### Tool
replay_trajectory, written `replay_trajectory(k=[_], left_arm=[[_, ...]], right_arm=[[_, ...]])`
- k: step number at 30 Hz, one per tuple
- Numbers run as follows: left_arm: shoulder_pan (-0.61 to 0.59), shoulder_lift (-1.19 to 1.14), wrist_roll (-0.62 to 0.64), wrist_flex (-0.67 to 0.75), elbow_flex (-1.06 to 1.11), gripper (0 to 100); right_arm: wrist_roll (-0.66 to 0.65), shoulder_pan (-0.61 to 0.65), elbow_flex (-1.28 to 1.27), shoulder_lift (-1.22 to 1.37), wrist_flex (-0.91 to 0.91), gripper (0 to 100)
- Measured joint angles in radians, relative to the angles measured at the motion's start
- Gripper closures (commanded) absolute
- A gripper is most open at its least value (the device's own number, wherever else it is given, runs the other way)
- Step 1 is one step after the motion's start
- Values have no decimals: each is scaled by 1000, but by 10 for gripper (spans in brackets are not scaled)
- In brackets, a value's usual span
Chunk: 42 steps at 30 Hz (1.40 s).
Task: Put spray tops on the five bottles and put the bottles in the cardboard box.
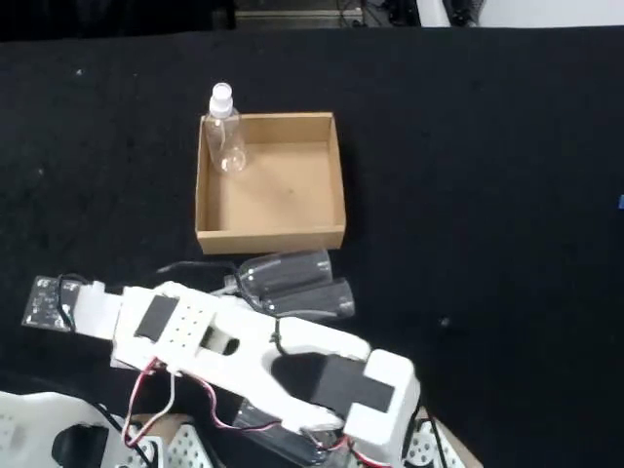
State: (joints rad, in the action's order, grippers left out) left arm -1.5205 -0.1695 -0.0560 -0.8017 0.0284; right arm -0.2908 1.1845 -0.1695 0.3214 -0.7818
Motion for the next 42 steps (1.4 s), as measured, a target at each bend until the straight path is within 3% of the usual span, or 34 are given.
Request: replay_trajectory(k=[14,22,31,42], left_arm=[[0,0,0,0,0,971],[0,0,0,0,0,971],[0,0,0,0,0,971],[0,0,0,0,0,971]], right_arm=[[-199,-43,92,130,-6,840],[-311,-41,153,130,-150,839],[-321,-133,164,172,-152,839],[-325,-135,215,216,-135,839]])
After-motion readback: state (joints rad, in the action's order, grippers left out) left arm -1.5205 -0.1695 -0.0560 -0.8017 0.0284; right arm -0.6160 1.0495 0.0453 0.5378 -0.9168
